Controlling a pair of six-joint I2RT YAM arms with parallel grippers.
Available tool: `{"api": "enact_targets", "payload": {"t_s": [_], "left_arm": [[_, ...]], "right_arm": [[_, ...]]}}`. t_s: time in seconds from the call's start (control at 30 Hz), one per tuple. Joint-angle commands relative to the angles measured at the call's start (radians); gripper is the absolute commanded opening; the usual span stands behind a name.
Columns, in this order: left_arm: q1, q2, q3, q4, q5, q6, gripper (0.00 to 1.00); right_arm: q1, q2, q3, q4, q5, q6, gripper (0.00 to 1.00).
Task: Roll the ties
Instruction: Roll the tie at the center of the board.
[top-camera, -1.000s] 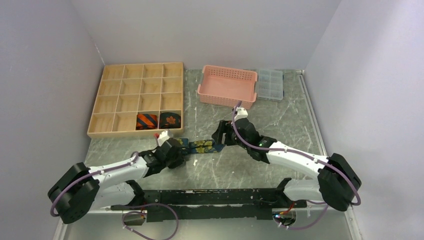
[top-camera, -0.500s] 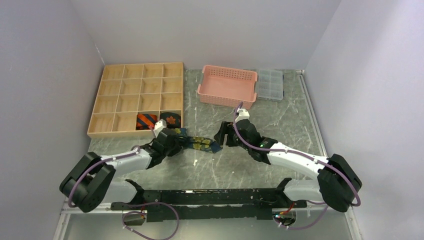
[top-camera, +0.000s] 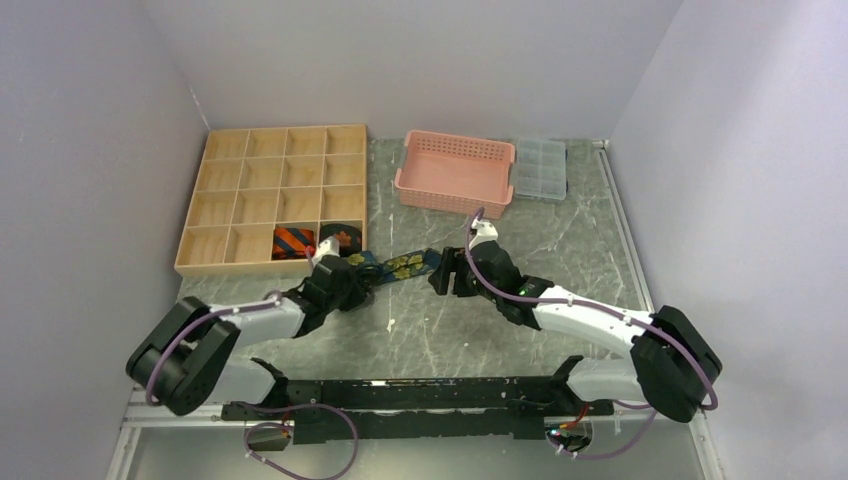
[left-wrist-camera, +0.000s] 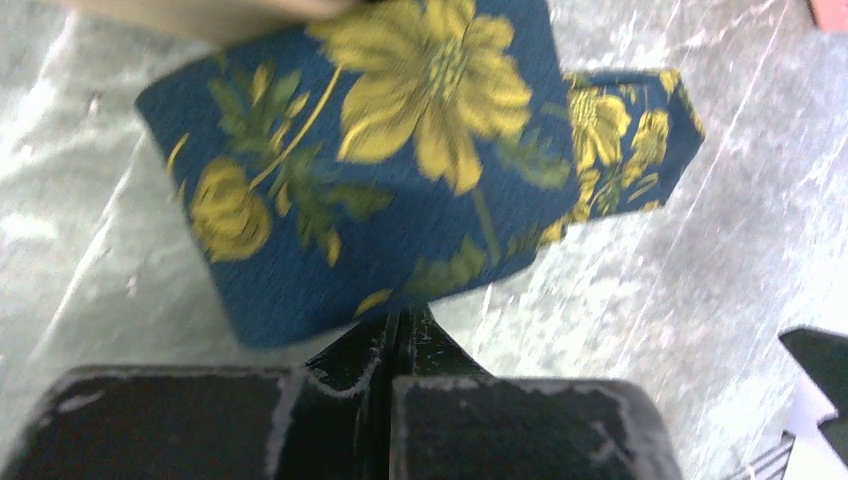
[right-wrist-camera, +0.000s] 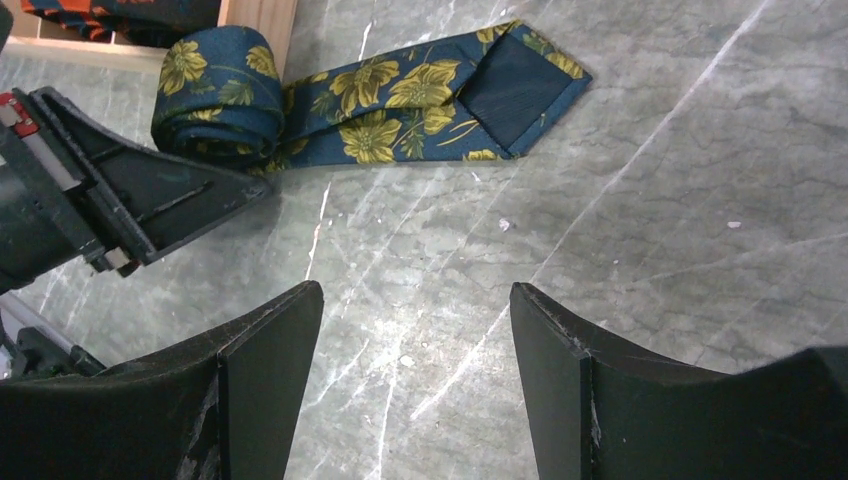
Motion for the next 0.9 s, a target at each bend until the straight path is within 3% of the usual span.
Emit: {"api": "enact_targets", "payload": {"t_s": [0.0, 0.17, 0.3, 0.43, 0.63, 0.87], "left_arm": [[0.003, -0.113, -0.082, -0.155, 0.081, 0.084, 0.03], [0.003, -0.313, -0.101, -0.298, 0.129, 0.080, 0.03], [0.003, -0.406, -0.060, -0.423, 0.035, 0.079, 0.03], [0.006, -0.278, 0.026, -0.497, -0.051, 0.110, 0.03], [0.008, -0.090, 0.013, -0.341, -0.029, 0.100, 0.03], [0.030, -0.030, 0.009, -0.254, -0.098, 0.074, 0.03]], "right_arm": [[-0.002, 0.029, 0.001, 0.063, -0.040, -0.006, 0.73], [-0.002, 0.057, 0.002, 0.089, -0.057, 0.000, 0.72], [-0.001, 0.086, 0.003, 0.110, -0.074, 0.013, 0.72], [0.000, 0.098, 0.009, 0.114, -0.086, 0.021, 0.71], [0.000, 0.093, 0.020, 0.093, -0.080, 0.014, 0.71], [-0.001, 0.099, 0.023, 0.085, -0.073, 0.009, 0.71]]}}
